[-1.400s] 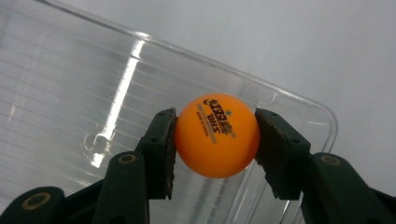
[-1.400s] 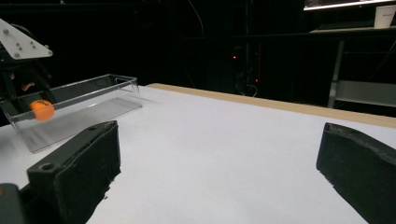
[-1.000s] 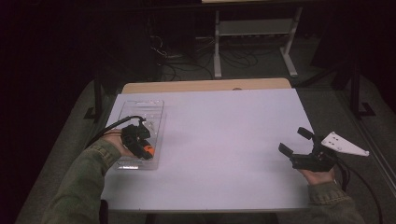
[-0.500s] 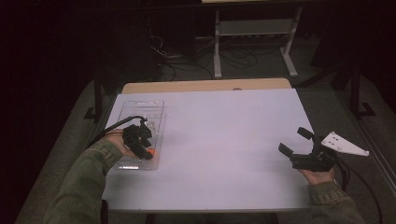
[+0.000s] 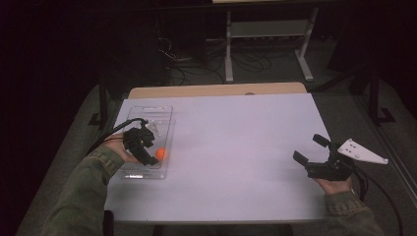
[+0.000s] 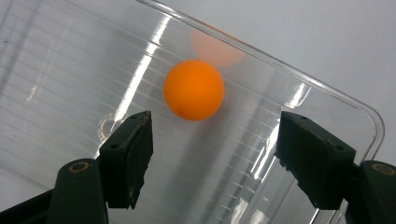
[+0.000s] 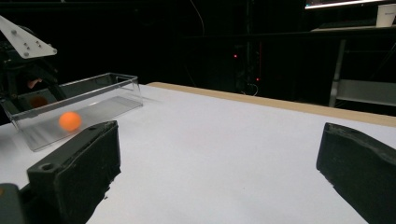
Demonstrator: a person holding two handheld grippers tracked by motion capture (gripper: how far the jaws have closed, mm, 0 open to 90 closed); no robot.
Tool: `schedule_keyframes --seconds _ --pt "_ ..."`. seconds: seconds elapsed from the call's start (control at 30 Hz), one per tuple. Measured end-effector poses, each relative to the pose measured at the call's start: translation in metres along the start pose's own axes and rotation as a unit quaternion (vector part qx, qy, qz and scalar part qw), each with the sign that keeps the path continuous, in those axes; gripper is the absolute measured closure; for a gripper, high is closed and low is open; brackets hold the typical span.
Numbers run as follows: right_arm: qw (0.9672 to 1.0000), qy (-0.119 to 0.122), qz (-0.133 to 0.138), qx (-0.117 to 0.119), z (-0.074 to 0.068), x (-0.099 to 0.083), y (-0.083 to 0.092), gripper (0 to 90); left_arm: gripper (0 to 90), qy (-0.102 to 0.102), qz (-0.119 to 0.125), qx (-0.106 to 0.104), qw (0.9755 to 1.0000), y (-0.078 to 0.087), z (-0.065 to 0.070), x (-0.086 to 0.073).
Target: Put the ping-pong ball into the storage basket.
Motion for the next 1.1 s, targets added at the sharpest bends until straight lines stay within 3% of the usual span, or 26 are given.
schedule_keyframes --seconds 0.5,0.6,0.83,1.0,1.1 --pt "1.0000 -0.001 0.000 0.001 0.000 0.000 -0.001 0.0 11.0 0.035 0.036 0.029 0.9983 0.020 -0.007 -0.005" --pt "1.0000 -0.001 0.001 0.000 0.000 0.000 -0.001 0.0 6.9 0.048 0.062 0.035 0.9963 0.030 -0.007 -0.004" --pt "1.0000 -0.002 0.002 0.001 0.000 0.000 -0.001 0.0 0.0 0.051 0.099 0.060 0.9920 0.043 -0.006 -0.003" --pt "1.0000 -0.001 0.001 0.002 0.000 0.000 -0.002 0.0 0.0 0.065 0.117 0.048 0.9898 0.051 -0.005 -0.003" --pt "1.0000 -0.002 0.002 0.002 0.000 0.001 -0.001 0.0 0.0 0.063 0.121 0.052 0.9893 0.053 -0.005 -0.005"
Point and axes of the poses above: each handheld gripper's, and its own axes: y roughly backward along the jaws, x roughly out of its top, z roughly to its right, the point moved 6 cm from there along -y, roughly forward along the jaws, and after that the axes turned 7 degrees about x, right-handed, at the moved point
